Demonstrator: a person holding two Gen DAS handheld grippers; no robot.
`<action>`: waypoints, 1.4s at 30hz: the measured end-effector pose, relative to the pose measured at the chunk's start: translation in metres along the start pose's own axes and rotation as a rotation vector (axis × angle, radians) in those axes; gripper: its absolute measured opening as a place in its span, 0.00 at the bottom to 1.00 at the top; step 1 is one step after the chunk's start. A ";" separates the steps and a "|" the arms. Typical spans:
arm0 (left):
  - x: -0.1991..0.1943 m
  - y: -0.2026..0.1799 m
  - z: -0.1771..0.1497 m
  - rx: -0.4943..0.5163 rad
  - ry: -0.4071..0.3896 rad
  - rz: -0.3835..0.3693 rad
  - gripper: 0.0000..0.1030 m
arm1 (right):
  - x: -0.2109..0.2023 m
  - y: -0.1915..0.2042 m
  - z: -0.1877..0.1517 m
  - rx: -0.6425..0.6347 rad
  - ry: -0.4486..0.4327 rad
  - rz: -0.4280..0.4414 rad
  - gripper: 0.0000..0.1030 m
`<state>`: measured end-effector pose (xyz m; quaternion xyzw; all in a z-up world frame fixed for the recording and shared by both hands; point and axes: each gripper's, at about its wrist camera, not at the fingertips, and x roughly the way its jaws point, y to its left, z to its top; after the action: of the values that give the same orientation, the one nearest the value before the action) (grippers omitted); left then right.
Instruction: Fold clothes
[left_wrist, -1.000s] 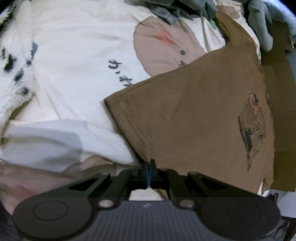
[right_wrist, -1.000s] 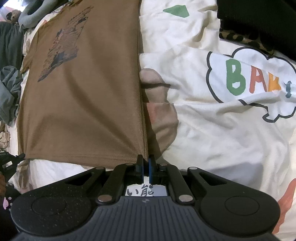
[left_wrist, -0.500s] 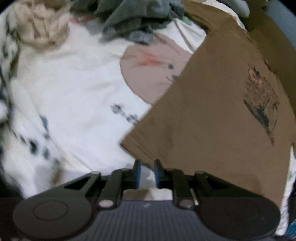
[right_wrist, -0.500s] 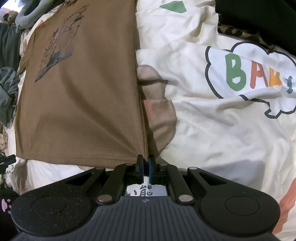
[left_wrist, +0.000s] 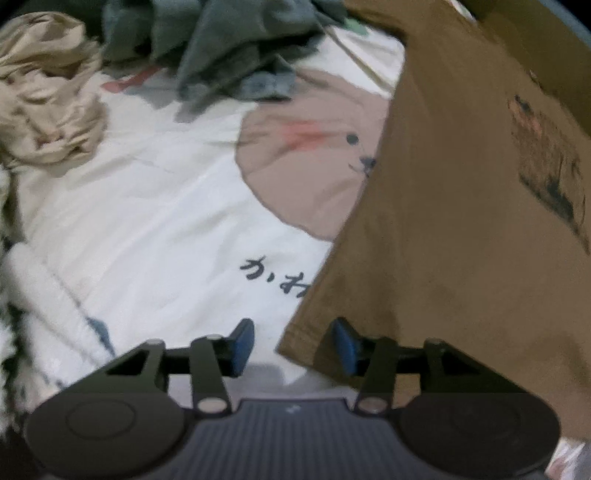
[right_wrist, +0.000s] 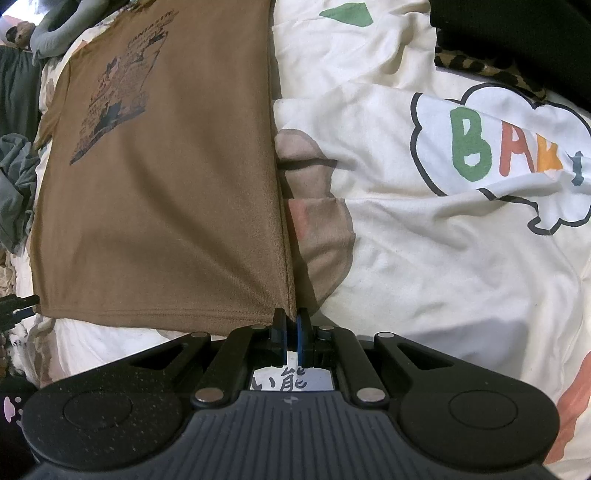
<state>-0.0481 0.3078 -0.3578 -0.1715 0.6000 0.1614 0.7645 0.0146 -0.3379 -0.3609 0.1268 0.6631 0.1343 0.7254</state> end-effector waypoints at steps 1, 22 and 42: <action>0.003 0.001 0.001 -0.005 0.001 -0.008 0.35 | 0.000 0.000 0.000 0.001 0.002 0.001 0.02; -0.005 0.010 0.008 0.009 0.032 0.049 0.06 | 0.013 -0.008 -0.004 0.071 0.039 0.006 0.02; -0.049 -0.002 0.033 -0.042 0.026 0.117 0.51 | -0.032 -0.013 -0.006 0.050 -0.041 0.017 0.08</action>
<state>-0.0298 0.3196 -0.3023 -0.1543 0.6154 0.2162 0.7421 0.0063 -0.3615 -0.3368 0.1532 0.6500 0.1214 0.7344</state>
